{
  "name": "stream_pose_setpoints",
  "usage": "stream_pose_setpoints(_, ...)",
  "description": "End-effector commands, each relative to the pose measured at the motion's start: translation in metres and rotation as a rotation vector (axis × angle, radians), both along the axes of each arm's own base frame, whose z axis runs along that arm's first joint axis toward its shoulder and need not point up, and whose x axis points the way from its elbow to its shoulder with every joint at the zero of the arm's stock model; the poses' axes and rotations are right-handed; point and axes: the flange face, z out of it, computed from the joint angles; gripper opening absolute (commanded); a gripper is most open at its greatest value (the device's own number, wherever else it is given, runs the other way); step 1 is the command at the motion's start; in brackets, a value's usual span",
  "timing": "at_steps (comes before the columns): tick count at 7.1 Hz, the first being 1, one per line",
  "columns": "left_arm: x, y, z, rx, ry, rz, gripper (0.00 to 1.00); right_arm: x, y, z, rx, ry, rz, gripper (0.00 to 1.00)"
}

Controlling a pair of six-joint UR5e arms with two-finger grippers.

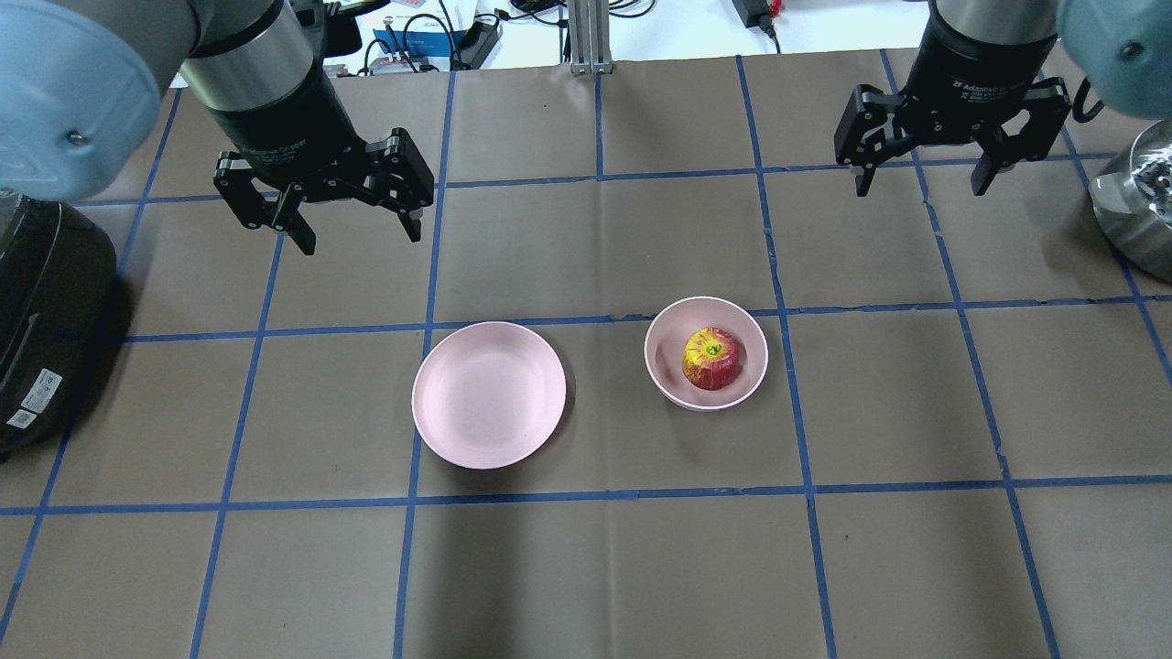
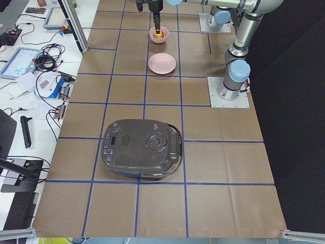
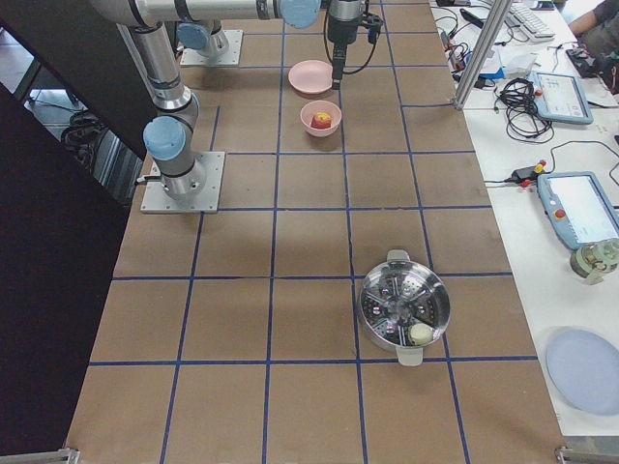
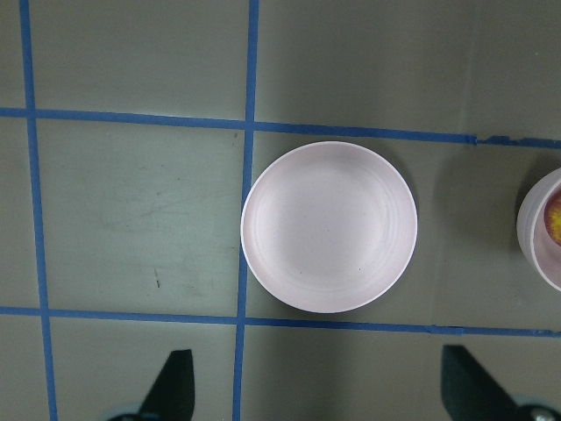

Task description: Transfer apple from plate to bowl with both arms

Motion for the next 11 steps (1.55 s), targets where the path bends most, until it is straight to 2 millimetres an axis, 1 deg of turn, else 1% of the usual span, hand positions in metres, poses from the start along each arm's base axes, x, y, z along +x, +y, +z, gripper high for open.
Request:
stream_pose_setpoints(1,0.001,0.000,0.000,-0.004,0.000,0.001,1.00,0.003,0.000,-0.003,0.005,-0.005,0.002,1.00)
stream_pose_setpoints(2,0.001,0.000,0.000,-0.004,0.001,0.001,1.00,0.004,0.001,0.000,-0.002,-0.006,0.002,1.00)
stream_pose_setpoints(3,0.001,0.000,0.000,-0.004,0.001,0.001,1.00,0.004,-0.001,-0.003,0.004,-0.009,0.000,1.00)
stream_pose_setpoints(5,0.000,0.001,-0.001,-0.002,0.000,-0.001,1.00,0.007,-0.009,-0.001,-0.050,-0.037,-0.001,1.00)
stream_pose_setpoints(7,0.000,0.001,-0.001,-0.002,0.000,0.001,1.00,0.010,-0.007,-0.001,-0.050,-0.057,-0.001,1.00)
stream_pose_setpoints(8,0.000,0.001,-0.001,-0.002,0.000,-0.001,1.00,0.009,-0.004,-0.007,-0.026,-0.055,0.004,1.00)
stream_pose_setpoints(9,0.000,0.001,-0.001,-0.002,0.000,-0.001,1.00,0.015,-0.004,-0.004,-0.017,-0.091,0.085,1.00)
stream_pose_setpoints(10,0.000,0.001,-0.001,-0.002,0.000,-0.001,1.00,0.026,-0.003,0.000,-0.028,-0.200,0.164,1.00)
stream_pose_setpoints(11,0.000,0.001,-0.001,-0.002,0.000,-0.001,1.00,0.025,-0.003,0.002,-0.034,-0.200,0.179,1.00)
